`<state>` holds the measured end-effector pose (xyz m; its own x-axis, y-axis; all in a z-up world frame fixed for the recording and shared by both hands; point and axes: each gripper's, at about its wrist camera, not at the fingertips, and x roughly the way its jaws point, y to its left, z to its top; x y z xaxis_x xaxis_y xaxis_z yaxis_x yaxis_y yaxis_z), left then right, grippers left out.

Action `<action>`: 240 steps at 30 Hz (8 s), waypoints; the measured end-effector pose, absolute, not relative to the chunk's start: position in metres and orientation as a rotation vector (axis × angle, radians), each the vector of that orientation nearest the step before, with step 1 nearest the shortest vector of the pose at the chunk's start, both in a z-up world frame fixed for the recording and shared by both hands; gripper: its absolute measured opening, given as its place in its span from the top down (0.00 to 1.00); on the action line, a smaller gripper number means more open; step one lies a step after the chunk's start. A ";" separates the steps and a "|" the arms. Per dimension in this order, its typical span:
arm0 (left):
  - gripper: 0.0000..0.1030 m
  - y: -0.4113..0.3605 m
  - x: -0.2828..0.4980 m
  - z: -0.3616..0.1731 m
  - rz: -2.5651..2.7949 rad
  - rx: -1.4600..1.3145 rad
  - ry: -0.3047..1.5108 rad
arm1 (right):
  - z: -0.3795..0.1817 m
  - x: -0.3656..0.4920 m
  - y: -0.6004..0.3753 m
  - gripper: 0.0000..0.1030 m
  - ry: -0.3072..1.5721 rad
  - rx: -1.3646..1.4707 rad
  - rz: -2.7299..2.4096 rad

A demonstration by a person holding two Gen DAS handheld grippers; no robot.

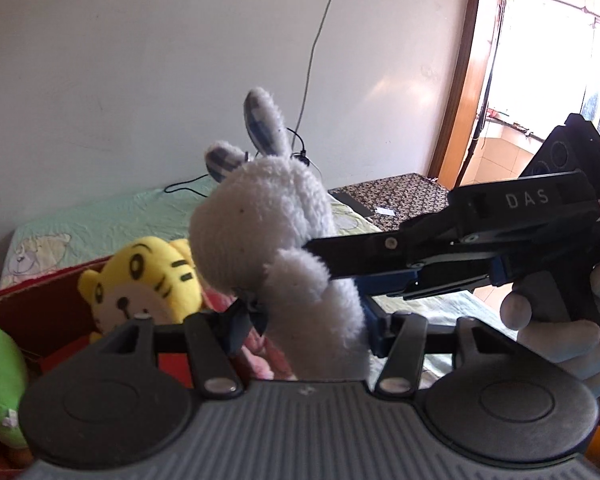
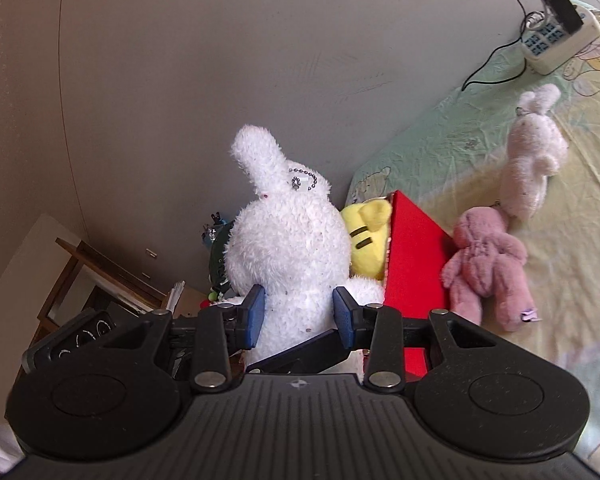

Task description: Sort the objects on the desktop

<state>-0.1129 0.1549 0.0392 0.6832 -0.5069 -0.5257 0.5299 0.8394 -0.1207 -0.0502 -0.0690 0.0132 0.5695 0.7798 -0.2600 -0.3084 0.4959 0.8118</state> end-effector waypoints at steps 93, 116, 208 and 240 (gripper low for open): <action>0.19 0.279 -0.053 -0.022 -0.531 0.081 0.811 | -0.001 0.039 0.092 0.62 0.721 0.196 0.667; 0.05 0.247 -0.059 -0.018 -0.579 0.107 0.732 | 0.007 0.038 0.085 0.65 0.687 0.209 0.763; 0.03 0.296 -0.061 -0.022 -0.189 0.004 0.898 | -0.027 -0.018 0.084 0.74 0.712 0.352 0.452; 0.03 0.229 -0.112 0.017 0.211 0.050 0.720 | -0.014 -0.024 0.024 0.72 0.627 0.444 0.828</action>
<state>-0.1120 0.2293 0.0174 0.7319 0.2084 -0.6488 -0.1743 0.9777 0.1174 -0.0242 0.0236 -0.0140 0.5158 0.7879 -0.3365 -0.5378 0.6035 0.5886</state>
